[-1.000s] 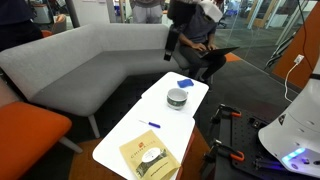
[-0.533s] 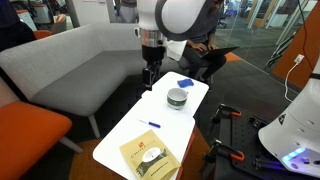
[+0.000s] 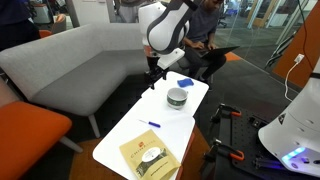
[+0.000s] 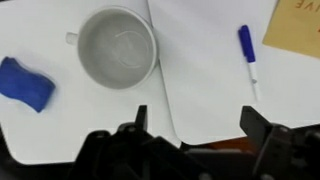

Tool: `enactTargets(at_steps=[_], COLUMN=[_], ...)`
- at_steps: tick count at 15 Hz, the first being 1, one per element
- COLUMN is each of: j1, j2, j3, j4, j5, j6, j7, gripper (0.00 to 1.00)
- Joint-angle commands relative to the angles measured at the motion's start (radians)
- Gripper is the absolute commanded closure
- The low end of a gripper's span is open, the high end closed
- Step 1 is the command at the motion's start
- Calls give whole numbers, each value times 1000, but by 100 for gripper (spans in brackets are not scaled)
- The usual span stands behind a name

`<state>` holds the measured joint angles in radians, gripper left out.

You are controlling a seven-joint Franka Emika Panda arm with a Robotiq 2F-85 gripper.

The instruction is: Move the cup to the right

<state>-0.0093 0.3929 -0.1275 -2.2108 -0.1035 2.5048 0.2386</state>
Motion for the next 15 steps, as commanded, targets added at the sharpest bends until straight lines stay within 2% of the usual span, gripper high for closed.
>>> enactTargets(at_steps=[1,3,7,10,12,13,14,15], j1=[-10,-35,-87,-107,-156,-184,-205,-225], j2=[66,99,156,182,198,206,216,217], j3=[-15,-7,5,0,32,55,71,89], j4=[41,37,20,13,14,17,19,18], j5=[67,135,257,300,350,383,408,431], j6=[-77,-82,-16,38,89,114,137,146], j7=[96,100,61,52,-15,-59,-94,-126], gripper=[0,0,0,0,2,7,27,32])
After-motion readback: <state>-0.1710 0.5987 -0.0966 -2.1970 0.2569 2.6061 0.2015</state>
